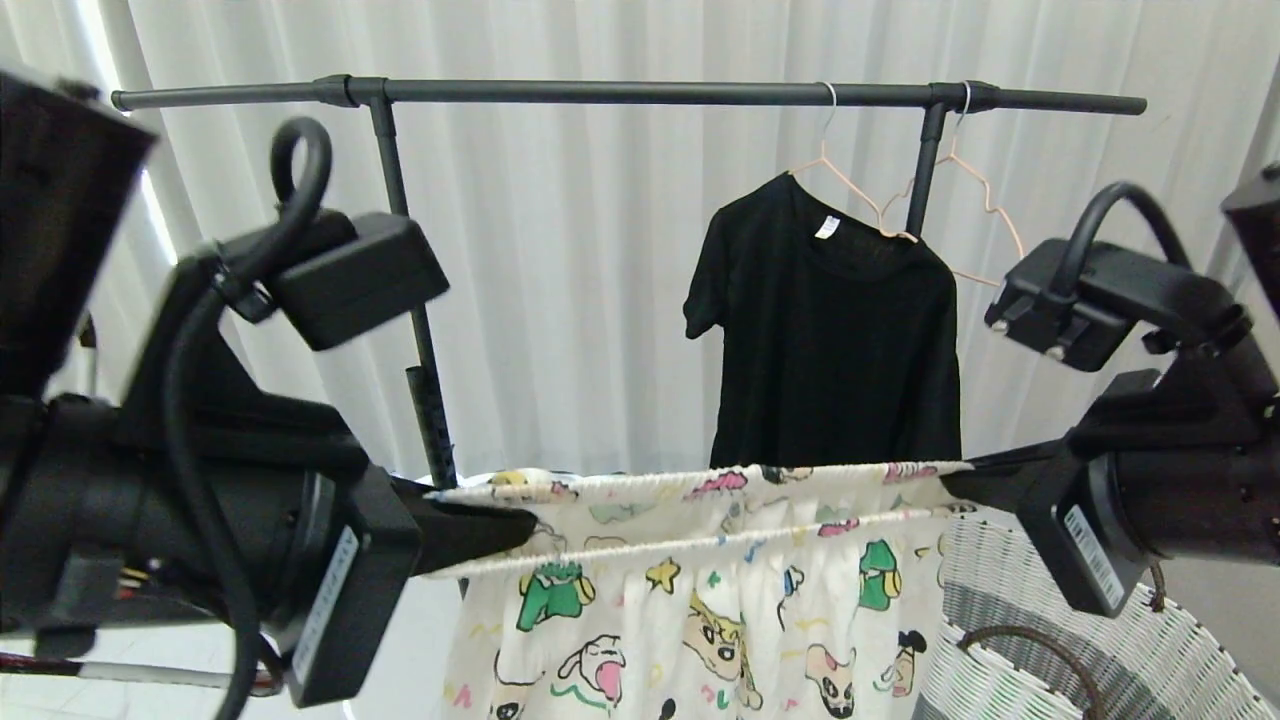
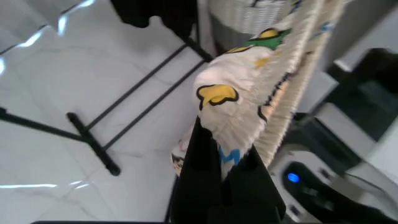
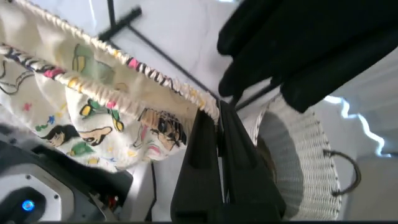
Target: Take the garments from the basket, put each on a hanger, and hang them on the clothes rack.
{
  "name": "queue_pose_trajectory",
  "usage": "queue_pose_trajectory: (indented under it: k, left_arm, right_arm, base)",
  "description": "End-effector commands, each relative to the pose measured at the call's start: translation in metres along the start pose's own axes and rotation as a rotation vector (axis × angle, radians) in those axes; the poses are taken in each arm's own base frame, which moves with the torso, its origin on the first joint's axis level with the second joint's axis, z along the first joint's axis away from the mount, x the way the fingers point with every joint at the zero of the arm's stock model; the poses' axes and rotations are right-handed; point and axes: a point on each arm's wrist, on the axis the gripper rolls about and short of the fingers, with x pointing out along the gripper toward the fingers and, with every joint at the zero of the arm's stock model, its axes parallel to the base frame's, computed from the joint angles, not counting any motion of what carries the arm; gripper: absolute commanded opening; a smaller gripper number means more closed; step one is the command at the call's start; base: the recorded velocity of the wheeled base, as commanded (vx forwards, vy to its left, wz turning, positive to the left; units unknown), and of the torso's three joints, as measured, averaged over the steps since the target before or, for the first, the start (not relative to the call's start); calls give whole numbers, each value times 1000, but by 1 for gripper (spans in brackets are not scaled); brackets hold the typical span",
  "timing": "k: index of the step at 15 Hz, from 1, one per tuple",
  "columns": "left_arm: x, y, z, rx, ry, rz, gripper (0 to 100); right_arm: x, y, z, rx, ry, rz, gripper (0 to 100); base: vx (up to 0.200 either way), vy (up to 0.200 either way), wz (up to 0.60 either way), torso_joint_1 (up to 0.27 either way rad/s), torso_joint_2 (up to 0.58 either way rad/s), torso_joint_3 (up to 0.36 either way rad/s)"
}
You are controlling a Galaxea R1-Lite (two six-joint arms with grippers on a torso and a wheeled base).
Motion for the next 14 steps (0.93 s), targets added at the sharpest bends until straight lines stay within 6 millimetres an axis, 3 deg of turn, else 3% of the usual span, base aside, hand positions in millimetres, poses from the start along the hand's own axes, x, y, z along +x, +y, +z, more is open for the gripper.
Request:
queue_pose_trajectory:
  k: [1, 3, 7, 11, 14]
  left_arm:
    - [-12, -2, 15, -2, -42, 39, 0]
    - [-20, -6, 13, 12, -97, 40, 0]
    - [-38, -13, 12, 44, -179, 42, 0]
    - [-38, -15, 23, 137, -260, 96, 0]
    - [-8, -16, 49, 166, -362, 104, 0]
  right_arm:
    - [-20, -6, 20, 34, -108, 4, 0]
    - [-30, -11, 44, 59, -177, -4, 0]
    - [-42, -16, 55, -3, -225, -12, 0]
    - [-74, -24, 36, -29, -199, 38, 0]
    - [-106, -23, 16, -89, -192, 148, 0]
  base:
    - [0, 0, 0, 0, 0, 0]
    - [0, 0, 0, 0, 0, 0]
    - [0, 0, 0, 0, 0, 0]
    - [0, 0, 0, 0, 0, 0]
    - [0, 0, 0, 0, 0, 0]
